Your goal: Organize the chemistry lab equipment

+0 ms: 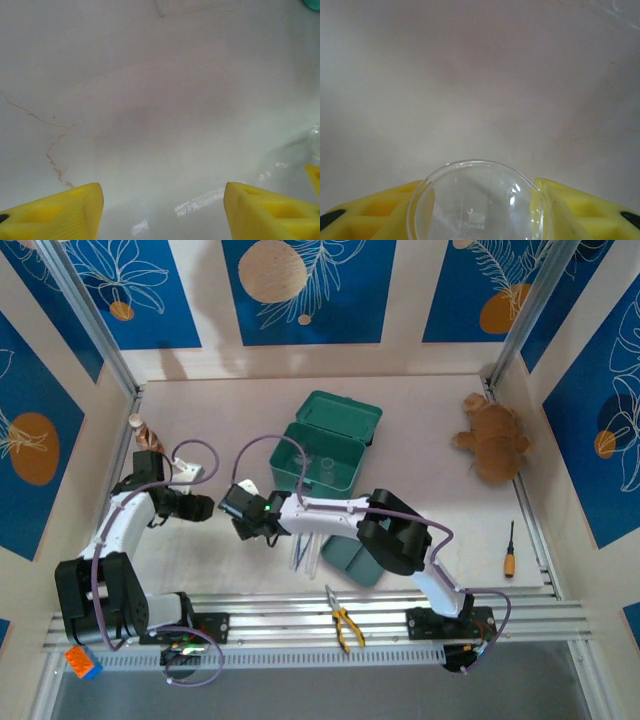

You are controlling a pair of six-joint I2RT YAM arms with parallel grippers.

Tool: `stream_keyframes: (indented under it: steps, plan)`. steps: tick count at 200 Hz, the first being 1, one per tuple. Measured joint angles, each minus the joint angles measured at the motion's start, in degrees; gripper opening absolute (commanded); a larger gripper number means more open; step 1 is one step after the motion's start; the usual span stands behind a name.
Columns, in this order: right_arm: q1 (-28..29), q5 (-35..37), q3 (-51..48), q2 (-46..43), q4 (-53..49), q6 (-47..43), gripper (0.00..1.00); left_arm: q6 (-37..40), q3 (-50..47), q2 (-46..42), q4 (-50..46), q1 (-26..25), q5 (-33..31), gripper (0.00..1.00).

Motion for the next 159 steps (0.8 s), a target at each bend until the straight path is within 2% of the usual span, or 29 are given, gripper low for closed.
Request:
stream_keyframes:
  steps: [63,159]
  plan:
    - [3.89,11.13,-11.13,-0.85,23.32,-2.91,0.53,-0.79,0.00,0.46,0.22,0.04,0.00,0.65]
    - [4.92,15.15,-12.74,-0.63,42.07,-10.84,0.53,-1.53,4.00,7.76,-0.04,0.04,0.46,0.65]
